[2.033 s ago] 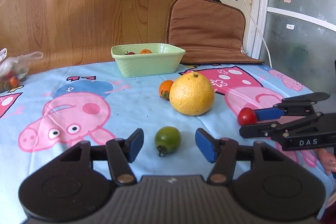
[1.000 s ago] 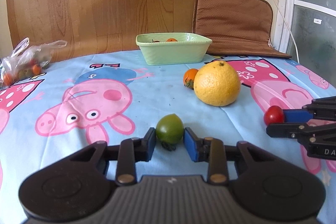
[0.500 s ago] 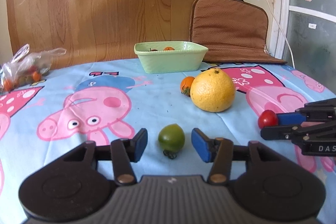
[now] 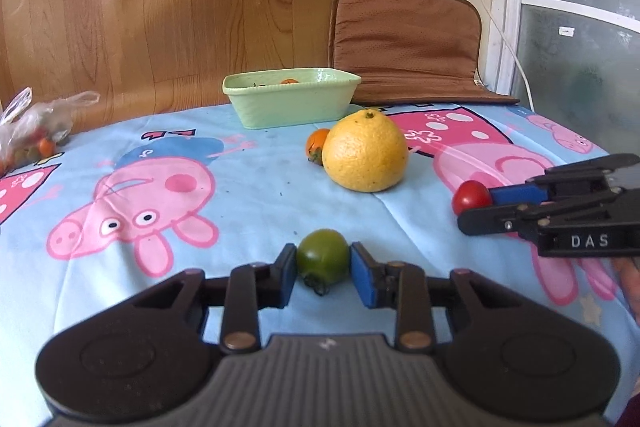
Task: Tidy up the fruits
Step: 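Grasp the green tomato with the left tool while the right tool grasps the red tomato, then carry both tomatoes over the green basket and open both tools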
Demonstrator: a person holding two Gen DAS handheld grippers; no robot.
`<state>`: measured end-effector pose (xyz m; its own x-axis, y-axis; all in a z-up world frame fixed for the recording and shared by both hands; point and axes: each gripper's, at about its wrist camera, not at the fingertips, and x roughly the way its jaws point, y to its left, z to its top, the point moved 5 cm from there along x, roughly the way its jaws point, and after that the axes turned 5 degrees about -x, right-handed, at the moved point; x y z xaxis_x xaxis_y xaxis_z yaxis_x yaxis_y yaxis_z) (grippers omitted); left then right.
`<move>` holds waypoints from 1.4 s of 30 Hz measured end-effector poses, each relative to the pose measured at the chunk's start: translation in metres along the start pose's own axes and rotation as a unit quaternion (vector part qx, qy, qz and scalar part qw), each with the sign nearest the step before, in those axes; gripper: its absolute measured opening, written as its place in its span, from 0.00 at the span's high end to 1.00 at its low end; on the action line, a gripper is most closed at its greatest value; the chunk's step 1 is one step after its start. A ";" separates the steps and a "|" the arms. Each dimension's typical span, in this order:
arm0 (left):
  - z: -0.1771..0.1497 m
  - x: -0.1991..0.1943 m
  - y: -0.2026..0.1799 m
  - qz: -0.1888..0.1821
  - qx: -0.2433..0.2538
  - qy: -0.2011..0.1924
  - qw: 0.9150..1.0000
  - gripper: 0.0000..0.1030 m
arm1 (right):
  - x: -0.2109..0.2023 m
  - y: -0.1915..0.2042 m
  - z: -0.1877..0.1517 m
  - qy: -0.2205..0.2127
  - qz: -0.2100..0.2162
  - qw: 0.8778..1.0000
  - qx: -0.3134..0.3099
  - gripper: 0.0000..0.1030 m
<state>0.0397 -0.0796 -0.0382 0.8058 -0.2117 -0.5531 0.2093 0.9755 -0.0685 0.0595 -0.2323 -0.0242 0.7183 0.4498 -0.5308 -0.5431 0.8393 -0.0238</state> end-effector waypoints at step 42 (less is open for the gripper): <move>0.184 0.171 0.055 -0.011 -0.042 0.005 0.999 0.71 | 0.144 -0.099 0.138 -0.054 0.003 0.997 0.056 0.69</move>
<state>0.2905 -0.0735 0.0164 0.7961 -0.2329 -0.5586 0.1798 0.9723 -0.1491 0.2762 -0.2087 0.0186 0.7606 0.4802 -0.4370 -0.4999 0.8626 0.0777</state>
